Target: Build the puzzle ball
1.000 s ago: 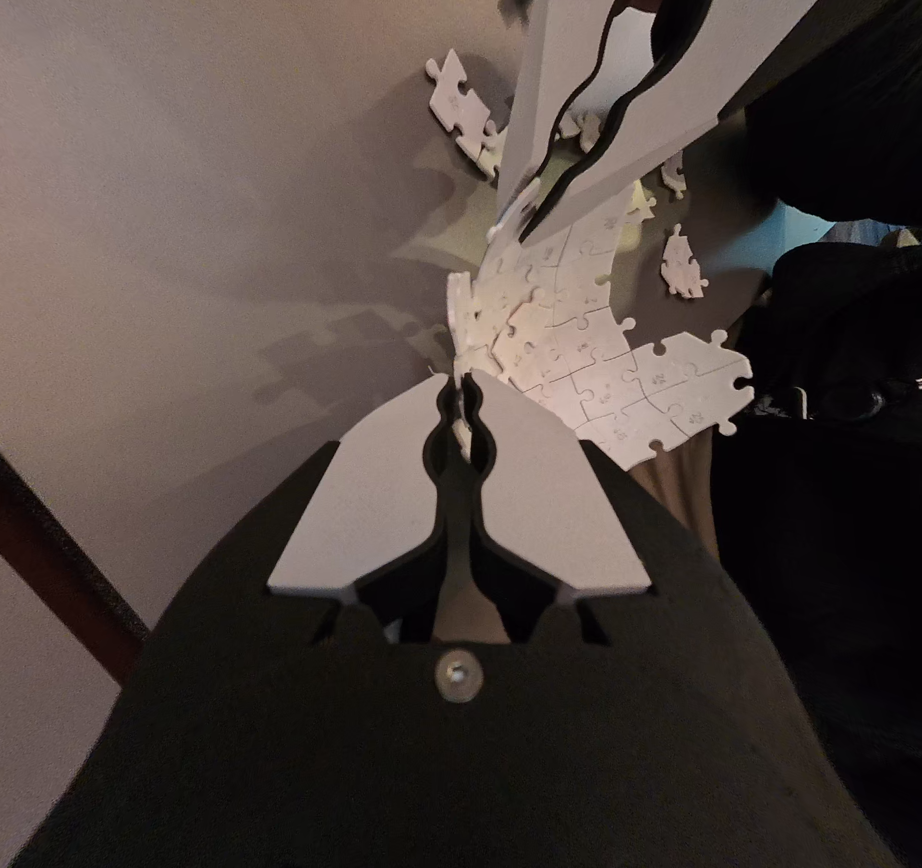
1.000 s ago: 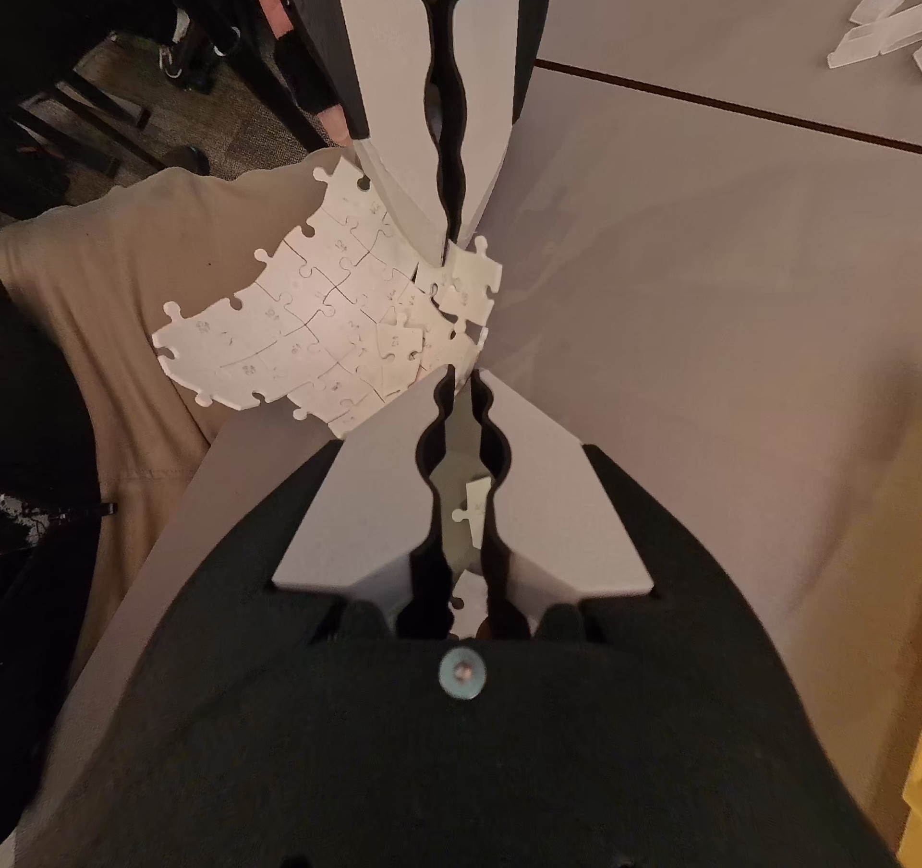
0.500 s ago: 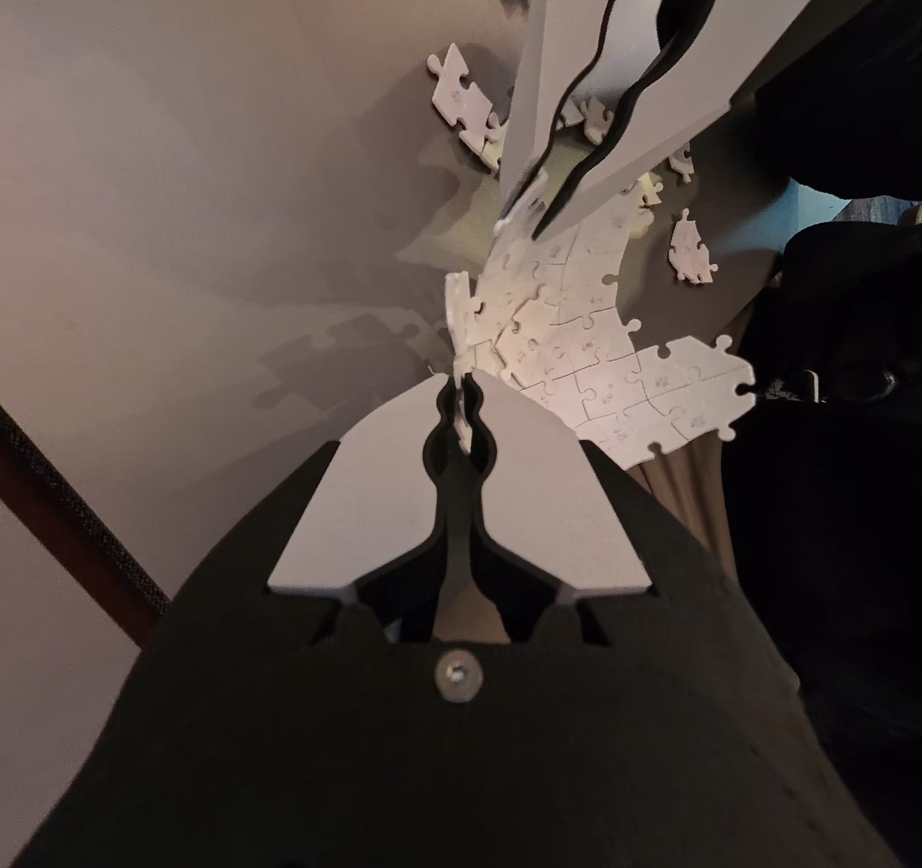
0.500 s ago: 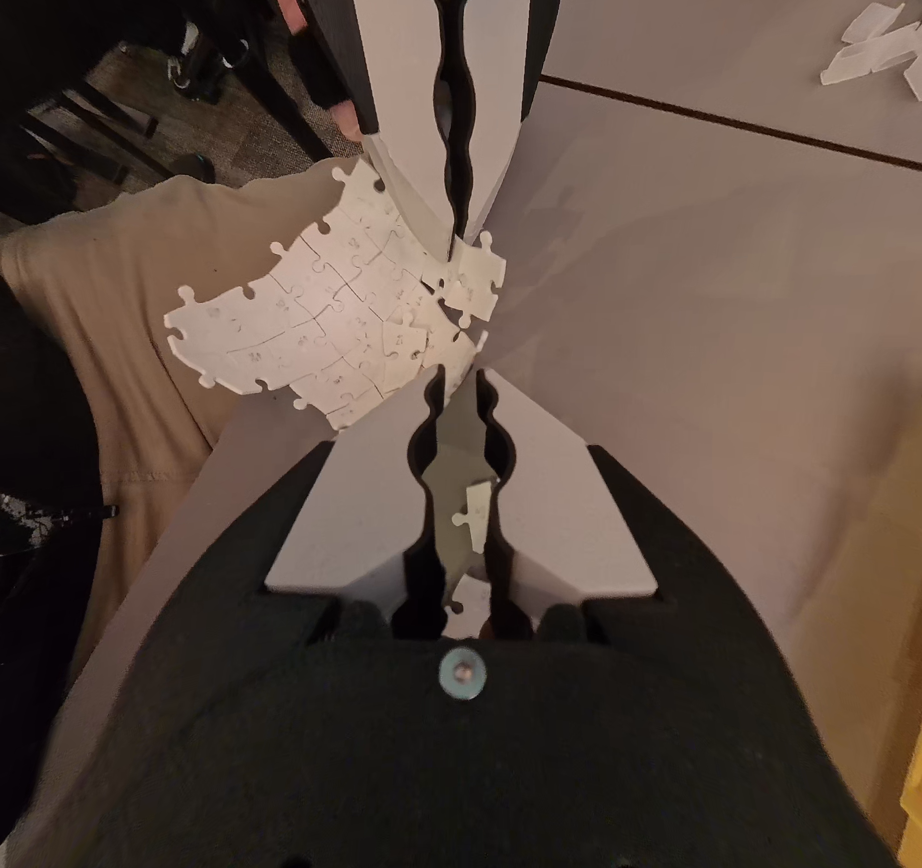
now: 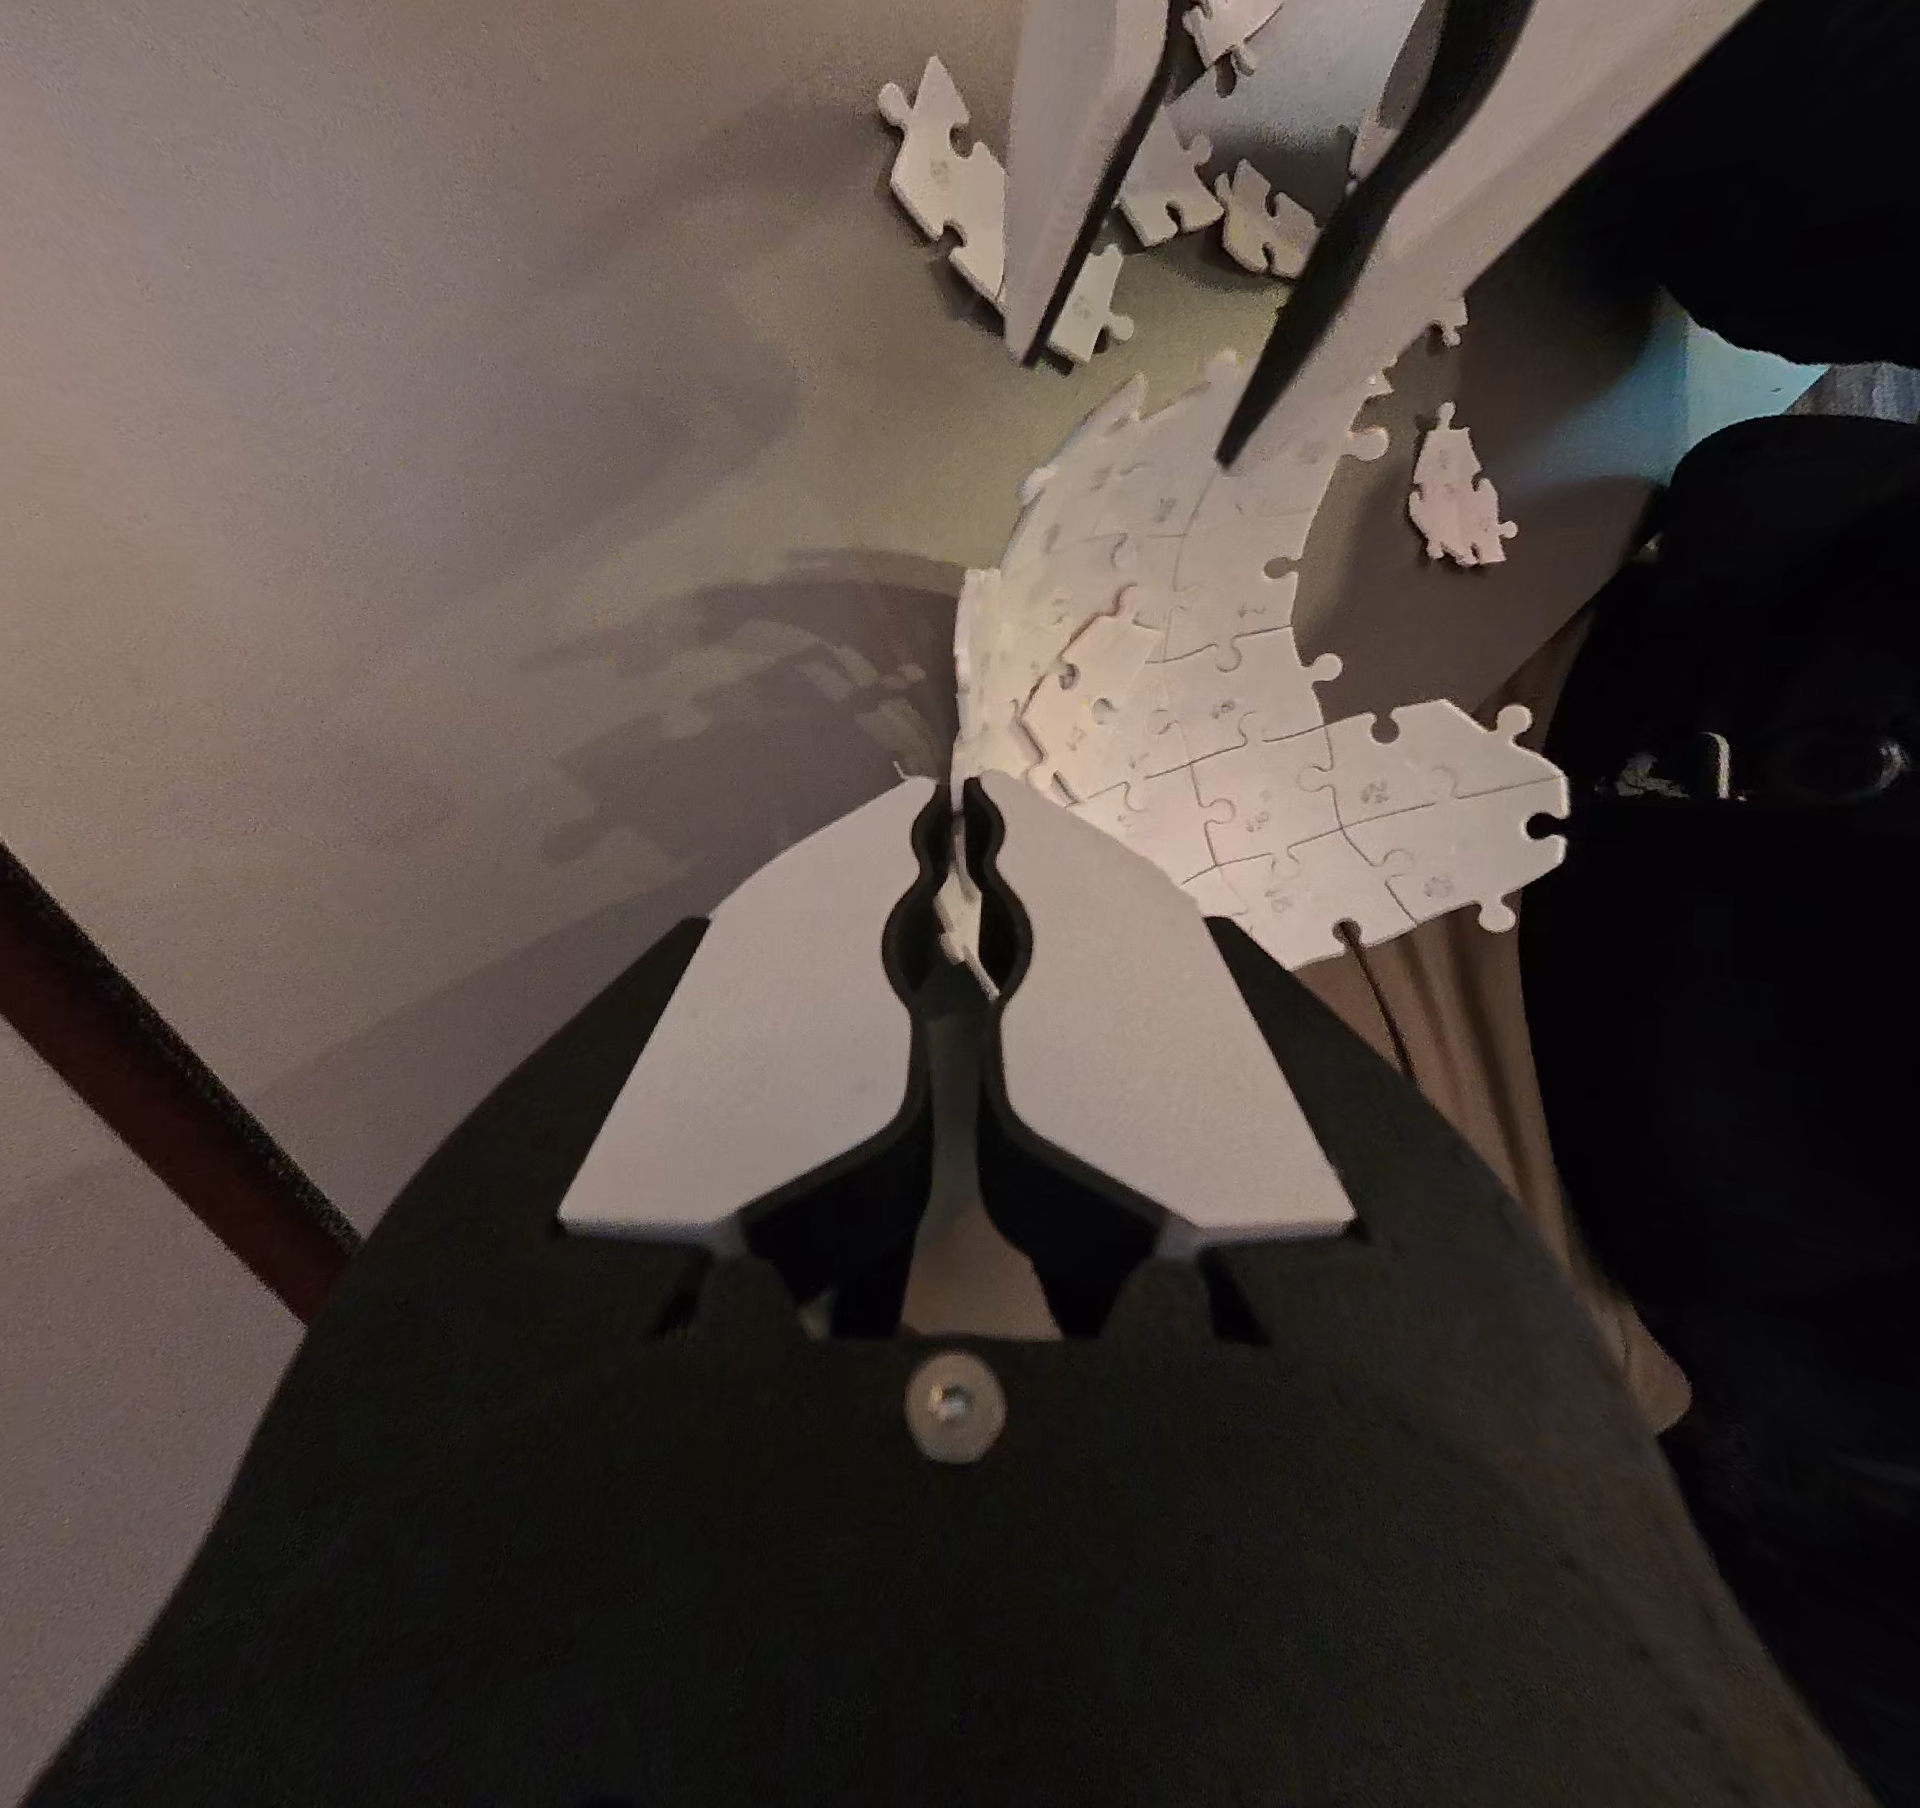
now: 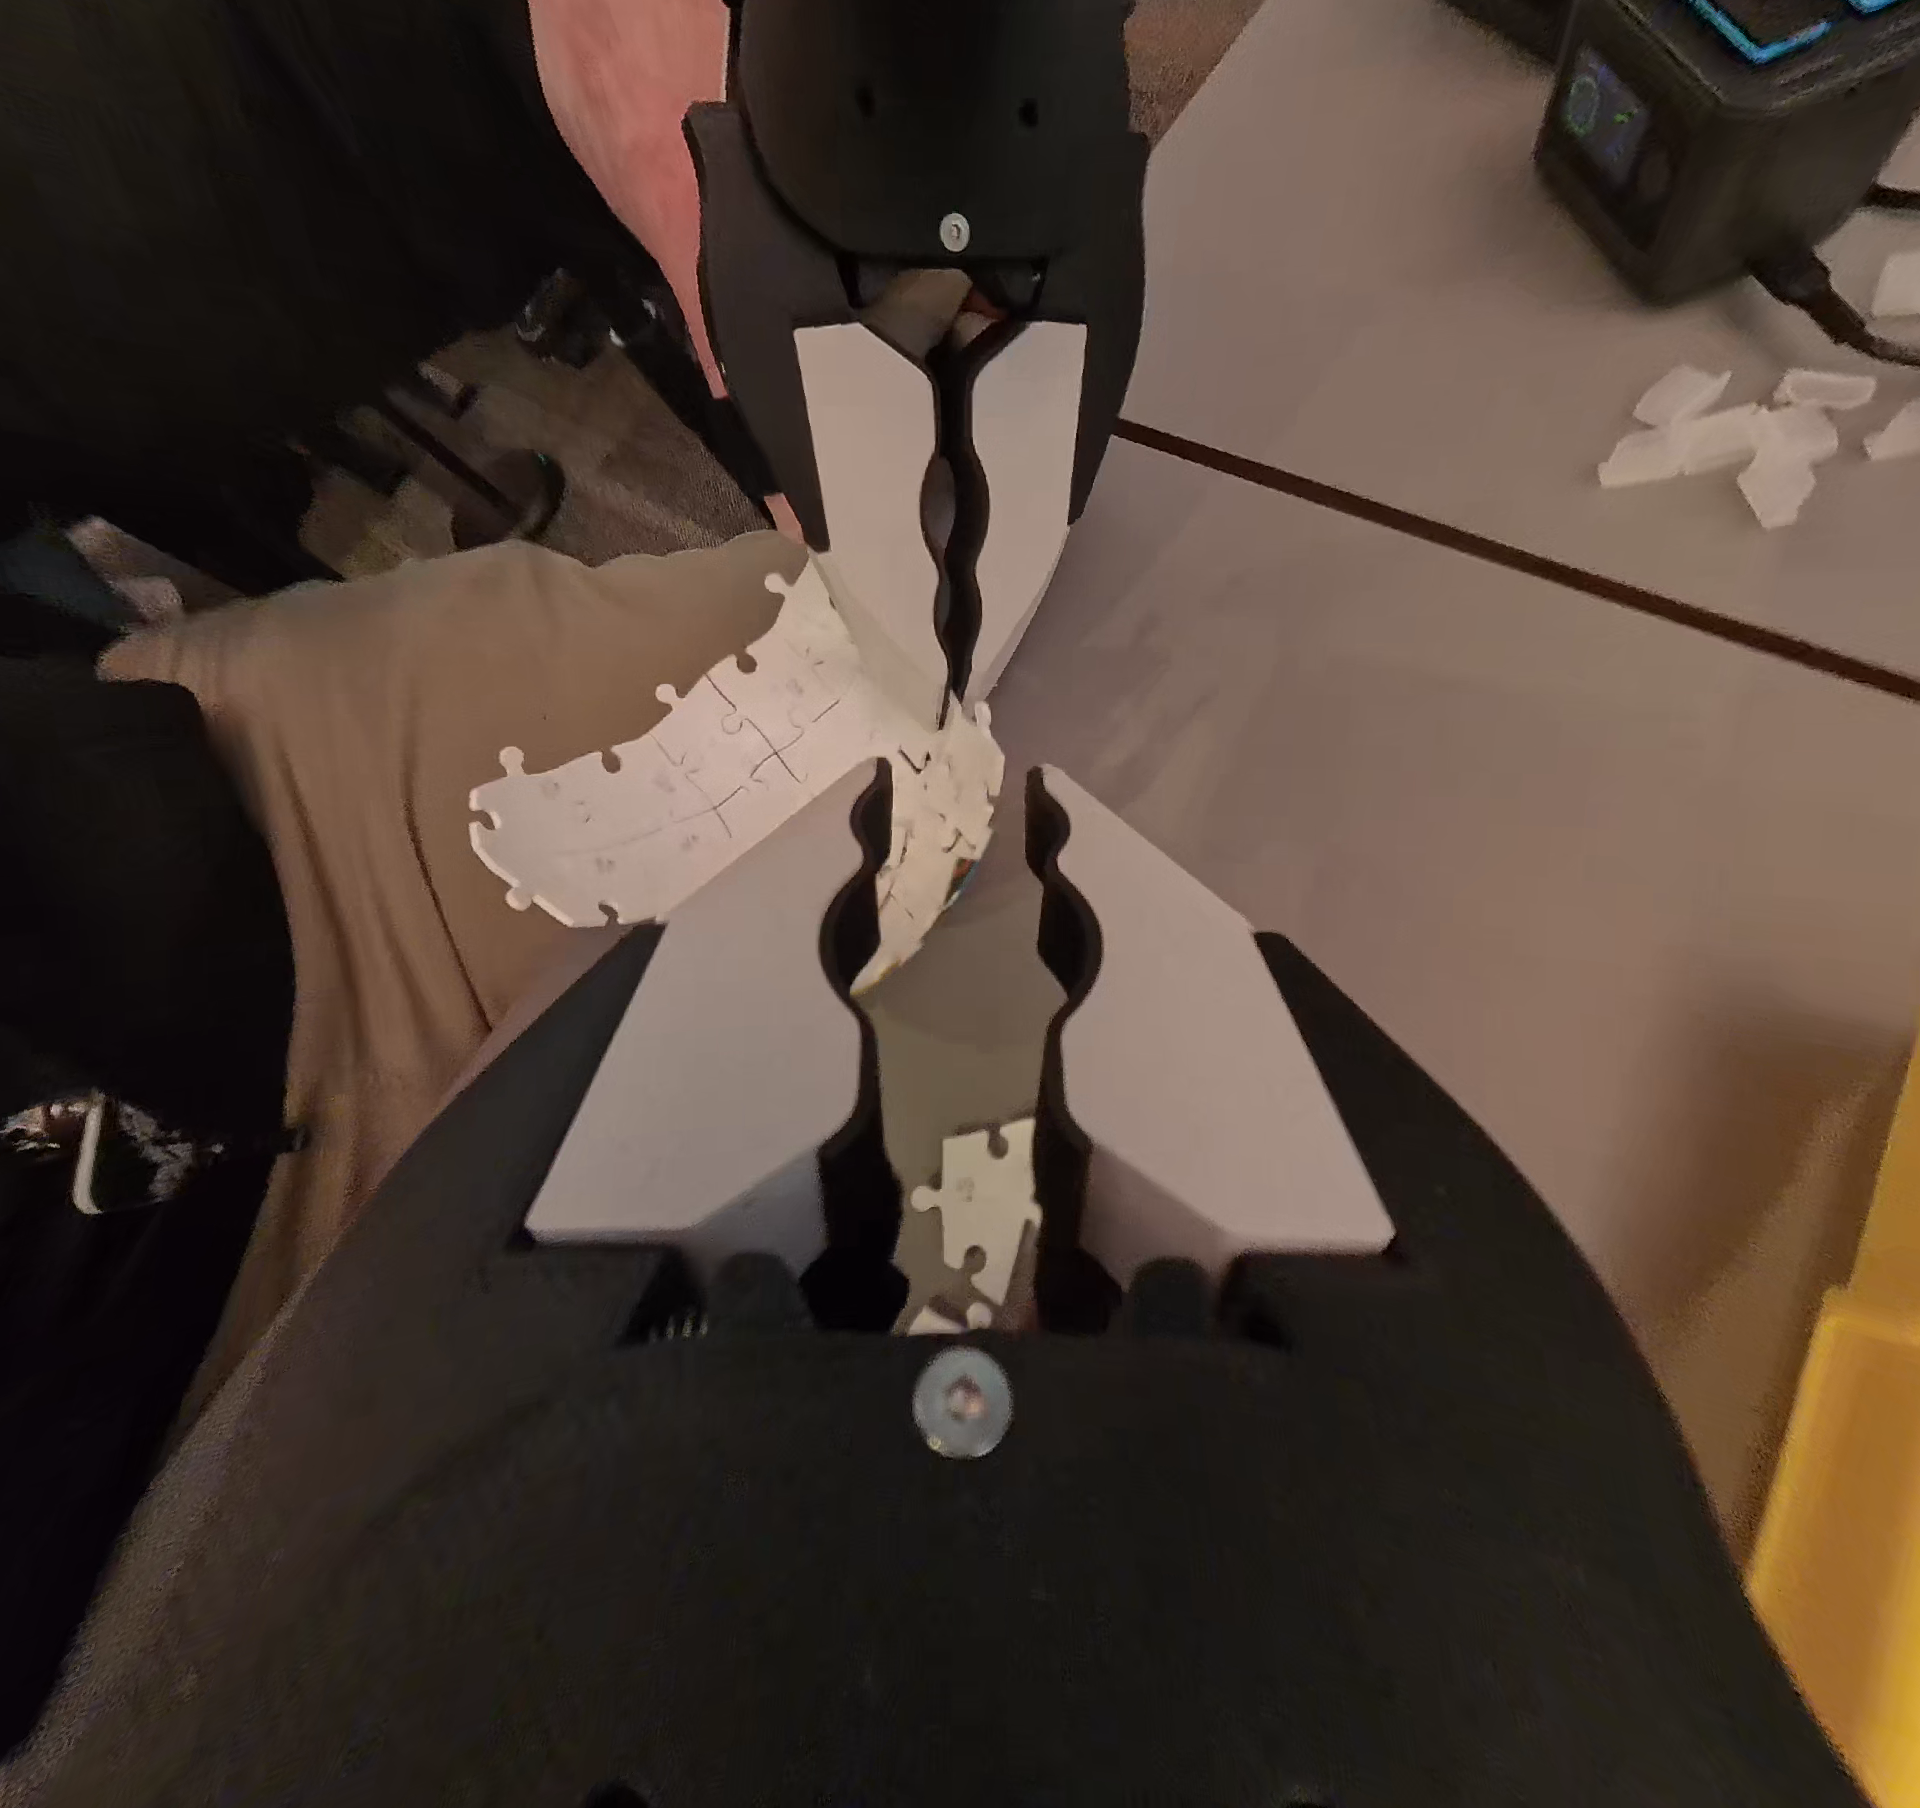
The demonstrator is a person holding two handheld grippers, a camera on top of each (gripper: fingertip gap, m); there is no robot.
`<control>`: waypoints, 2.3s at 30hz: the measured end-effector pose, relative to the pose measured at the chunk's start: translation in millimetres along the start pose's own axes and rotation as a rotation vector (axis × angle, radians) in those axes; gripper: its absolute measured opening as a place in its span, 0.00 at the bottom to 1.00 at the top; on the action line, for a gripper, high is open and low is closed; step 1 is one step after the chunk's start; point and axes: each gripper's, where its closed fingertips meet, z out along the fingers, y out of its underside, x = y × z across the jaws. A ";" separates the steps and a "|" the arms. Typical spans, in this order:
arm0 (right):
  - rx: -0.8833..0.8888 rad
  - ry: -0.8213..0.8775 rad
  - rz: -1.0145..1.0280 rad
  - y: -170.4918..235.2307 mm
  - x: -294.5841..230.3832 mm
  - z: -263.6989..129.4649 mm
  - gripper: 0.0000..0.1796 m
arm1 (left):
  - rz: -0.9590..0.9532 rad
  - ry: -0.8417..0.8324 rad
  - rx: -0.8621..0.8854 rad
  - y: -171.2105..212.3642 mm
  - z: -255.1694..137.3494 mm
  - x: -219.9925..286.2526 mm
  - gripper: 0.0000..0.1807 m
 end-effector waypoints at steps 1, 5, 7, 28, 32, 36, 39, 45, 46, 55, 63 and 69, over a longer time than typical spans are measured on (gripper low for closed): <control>-0.019 0.004 -0.021 -1.1 0.7 3.1 0.13 | 0.001 -0.003 -0.004 0.8 -0.2 -0.4 0.01; -0.075 -0.028 -0.070 -7.5 0.5 18.2 0.14 | -0.002 -0.007 -0.012 2.4 0.0 -2.3 0.01; -0.122 -0.050 -0.087 -5.5 1.1 27.1 0.13 | -0.005 -0.006 -0.011 3.1 0.1 -3.0 0.01; -0.339 -0.147 -0.077 16.5 2.9 55.5 0.01 | 0.002 -0.032 -0.023 4.8 -2.8 -4.6 0.02; -0.340 -0.147 -0.071 18.6 3.9 55.9 0.00 | -0.006 -0.041 -0.022 5.8 -3.4 -6.5 0.02; -0.333 -0.154 -0.063 19.5 4.7 56.5 0.00 | -0.008 -0.049 -0.024 6.7 -4.2 -7.3 0.03; -0.325 -0.162 -0.059 19.4 4.7 56.5 0.00 | -0.009 -0.051 -0.024 7.2 -4.8 -7.2 0.03; -0.322 -0.163 -0.056 19.3 4.7 56.2 0.00 | -0.005 -0.057 -0.030 9.0 -6.7 -7.0 0.03; -0.322 -0.163 -0.056 19.4 4.8 56.1 0.00 | -0.004 -0.062 -0.028 8.6 -7.0 -7.7 0.03; -0.332 -0.162 -0.059 20.7 3.9 55.5 0.00 | 0.003 -0.091 -0.042 11.8 -5.2 -14.2 0.05; -0.337 -0.164 -0.063 21.3 2.6 56.3 0.00 | 0.053 -0.113 -0.057 13.1 -2.6 -16.1 0.06; -0.337 -0.162 -0.063 21.6 2.7 56.3 0.00 | 0.081 -0.113 -0.069 14.3 -0.6 -14.5 0.07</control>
